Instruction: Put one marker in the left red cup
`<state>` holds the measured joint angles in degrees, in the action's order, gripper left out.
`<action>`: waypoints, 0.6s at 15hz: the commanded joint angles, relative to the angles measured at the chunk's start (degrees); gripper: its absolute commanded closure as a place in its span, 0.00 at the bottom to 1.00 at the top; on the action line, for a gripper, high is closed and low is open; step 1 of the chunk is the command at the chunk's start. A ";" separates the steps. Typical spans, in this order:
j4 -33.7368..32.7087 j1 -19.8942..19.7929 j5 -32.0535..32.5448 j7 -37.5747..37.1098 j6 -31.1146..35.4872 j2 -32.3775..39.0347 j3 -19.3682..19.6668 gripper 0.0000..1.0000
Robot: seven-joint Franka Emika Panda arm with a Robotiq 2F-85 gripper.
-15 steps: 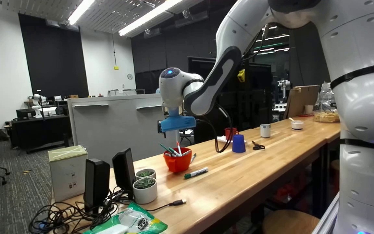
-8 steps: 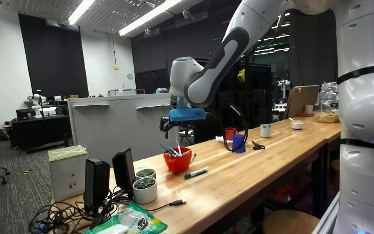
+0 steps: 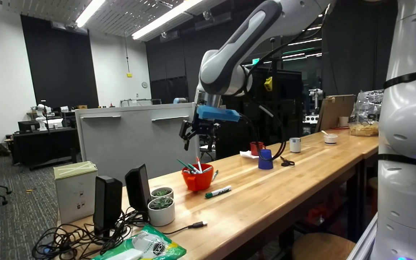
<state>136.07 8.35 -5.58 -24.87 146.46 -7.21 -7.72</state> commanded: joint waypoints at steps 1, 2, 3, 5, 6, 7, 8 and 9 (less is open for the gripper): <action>2.98 -1.52 -3.16 1.16 -5.49 -8.05 0.79 0.00; 3.20 -2.15 -2.95 1.00 -6.84 -9.35 1.01 0.00; 3.34 -2.82 -2.45 0.61 -7.97 -10.49 1.07 0.00; 3.55 -4.42 -0.61 -0.23 -10.82 -12.38 0.85 0.00; 3.55 -5.03 -0.11 0.07 -12.48 -13.07 0.90 0.00; 3.51 -5.51 0.08 0.46 -14.16 -13.77 1.00 0.00; 3.48 -5.85 0.00 0.91 -15.56 -14.31 1.17 0.00; 3.36 -6.00 -0.31 1.78 -17.26 -14.94 1.46 0.00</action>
<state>138.30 3.19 -6.32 -24.23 133.42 -18.71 -6.53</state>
